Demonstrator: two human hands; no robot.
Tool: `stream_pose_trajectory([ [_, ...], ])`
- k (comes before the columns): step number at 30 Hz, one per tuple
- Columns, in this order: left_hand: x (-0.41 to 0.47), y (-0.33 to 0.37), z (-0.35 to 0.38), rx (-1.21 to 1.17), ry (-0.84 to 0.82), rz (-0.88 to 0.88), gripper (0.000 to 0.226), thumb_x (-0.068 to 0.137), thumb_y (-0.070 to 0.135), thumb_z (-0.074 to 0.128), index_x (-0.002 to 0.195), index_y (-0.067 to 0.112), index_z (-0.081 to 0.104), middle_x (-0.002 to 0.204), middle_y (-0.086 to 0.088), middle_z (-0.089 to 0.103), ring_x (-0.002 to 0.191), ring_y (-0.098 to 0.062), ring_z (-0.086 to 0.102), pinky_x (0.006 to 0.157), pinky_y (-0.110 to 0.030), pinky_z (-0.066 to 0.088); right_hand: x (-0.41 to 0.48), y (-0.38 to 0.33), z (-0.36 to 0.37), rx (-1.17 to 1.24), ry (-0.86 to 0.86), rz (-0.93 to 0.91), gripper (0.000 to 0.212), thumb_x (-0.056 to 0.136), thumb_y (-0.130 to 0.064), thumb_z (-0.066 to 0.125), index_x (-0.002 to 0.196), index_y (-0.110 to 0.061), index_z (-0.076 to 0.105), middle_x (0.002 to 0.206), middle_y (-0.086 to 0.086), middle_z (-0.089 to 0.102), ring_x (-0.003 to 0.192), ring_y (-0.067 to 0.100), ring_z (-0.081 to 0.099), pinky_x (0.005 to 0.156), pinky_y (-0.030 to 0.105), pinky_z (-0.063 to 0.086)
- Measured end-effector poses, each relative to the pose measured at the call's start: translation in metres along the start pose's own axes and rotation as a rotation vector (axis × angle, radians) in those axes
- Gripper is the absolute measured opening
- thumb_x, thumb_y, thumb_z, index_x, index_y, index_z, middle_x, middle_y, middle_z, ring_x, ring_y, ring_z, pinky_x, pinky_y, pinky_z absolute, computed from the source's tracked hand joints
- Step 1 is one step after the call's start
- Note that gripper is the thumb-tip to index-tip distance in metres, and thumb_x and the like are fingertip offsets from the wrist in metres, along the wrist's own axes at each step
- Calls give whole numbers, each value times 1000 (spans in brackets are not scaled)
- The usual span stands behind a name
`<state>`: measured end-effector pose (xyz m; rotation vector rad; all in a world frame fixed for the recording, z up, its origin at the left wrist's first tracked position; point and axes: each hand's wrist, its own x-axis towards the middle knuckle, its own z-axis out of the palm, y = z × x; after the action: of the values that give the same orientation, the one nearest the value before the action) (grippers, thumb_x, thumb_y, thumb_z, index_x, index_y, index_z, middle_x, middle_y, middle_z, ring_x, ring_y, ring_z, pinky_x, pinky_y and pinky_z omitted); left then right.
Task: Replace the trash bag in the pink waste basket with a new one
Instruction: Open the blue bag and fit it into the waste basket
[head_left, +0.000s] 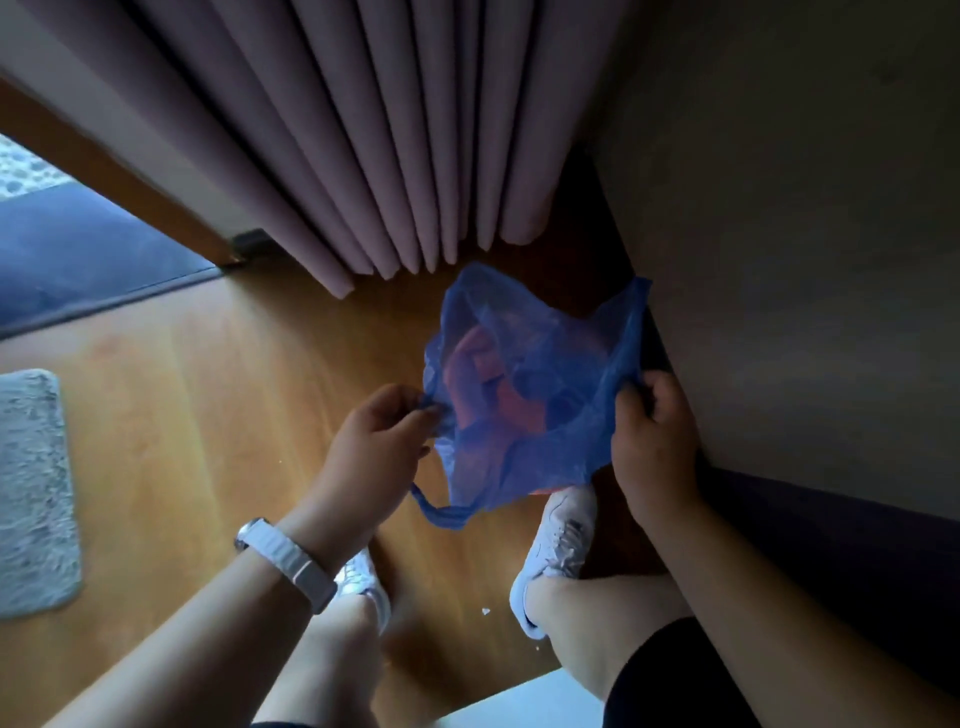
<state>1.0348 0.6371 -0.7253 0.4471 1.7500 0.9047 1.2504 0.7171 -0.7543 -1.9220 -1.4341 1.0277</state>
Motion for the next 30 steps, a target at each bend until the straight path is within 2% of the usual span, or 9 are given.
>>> stream_pose_trajectory([
  [3, 15, -25, 0, 79, 0, 52, 6, 68, 29, 61, 68, 29, 67, 74, -10, 62, 72, -20, 54, 67, -33, 40, 5, 27, 13, -33, -26, -55, 6, 90, -10, 55, 94, -12, 60, 88, 3, 61, 70, 14, 52, 60, 9, 37],
  [5, 28, -42, -2, 137, 61, 56, 7, 65, 30, 60, 66, 31, 67, 68, -6, 64, 70, -22, 58, 66, -33, 40, 13, 43, 14, -84, -76, -58, 9, 90, -12, 55, 97, -13, 61, 92, 6, 63, 79, 20, 57, 67, 23, 40],
  [9, 36, -70, 0, 304, 188, 136, 9, 77, 24, 64, 86, 22, 60, 76, 1, 64, 76, -27, 62, 63, -31, 45, 27, 66, -6, -244, -174, -116, 16, 90, -17, 55, 105, -13, 61, 94, 3, 59, 84, 22, 55, 72, 29, 38],
  [14, 6, -83, 18, 896, 285, 590, 49, 78, 31, 59, 124, 15, 52, 126, -14, 53, 112, -38, 53, 92, -46, 46, 21, 95, -31, -335, -198, -178, 4, 88, -20, 56, 87, -17, 54, 85, 4, 61, 76, 24, 56, 66, 29, 38],
  [18, -4, -106, 44, 1323, 13, 903, 60, 79, 53, 48, 125, 16, 60, 128, -9, 61, 118, -31, 57, 99, -46, 44, 15, 116, -33, -275, -200, -122, 12, 86, -21, 57, 76, -18, 51, 76, 6, 61, 73, 28, 59, 64, 35, 44],
  [21, 15, -122, 57, 1502, -186, 841, 82, 69, 66, 57, 136, 19, 52, 135, -9, 58, 124, -28, 55, 105, -49, 39, 27, 118, -31, -275, -167, -100, 13, 87, -23, 56, 77, -16, 52, 75, 4, 60, 72, 25, 58, 62, 32, 40],
  [24, 34, -140, 56, 1599, -308, 720, 93, 67, 58, 69, 146, 20, 38, 146, -11, 47, 133, -29, 45, 111, -49, 32, 36, 121, -31, -294, -187, -74, 12, 88, -24, 55, 81, -15, 53, 77, 3, 60, 74, 23, 59, 59, 29, 38],
  [28, 56, -150, 45, 1652, -273, 715, 83, 47, 34, 83, 126, 19, 63, 123, -13, 65, 111, -30, 63, 94, -52, 48, 36, 113, -25, -230, -118, -55, 6, 84, -18, 59, 84, -14, 54, 81, 3, 61, 75, 22, 58, 60, 28, 39],
  [30, 68, -149, 40, 1620, -242, 747, 73, 49, 30, 84, 120, 22, 68, 119, -13, 67, 108, -31, 65, 91, -54, 49, 29, 91, -23, -152, -72, -171, 8, 81, -13, 60, 79, -13, 52, 73, 2, 56, 65, 16, 52, 53, 25, 38],
])
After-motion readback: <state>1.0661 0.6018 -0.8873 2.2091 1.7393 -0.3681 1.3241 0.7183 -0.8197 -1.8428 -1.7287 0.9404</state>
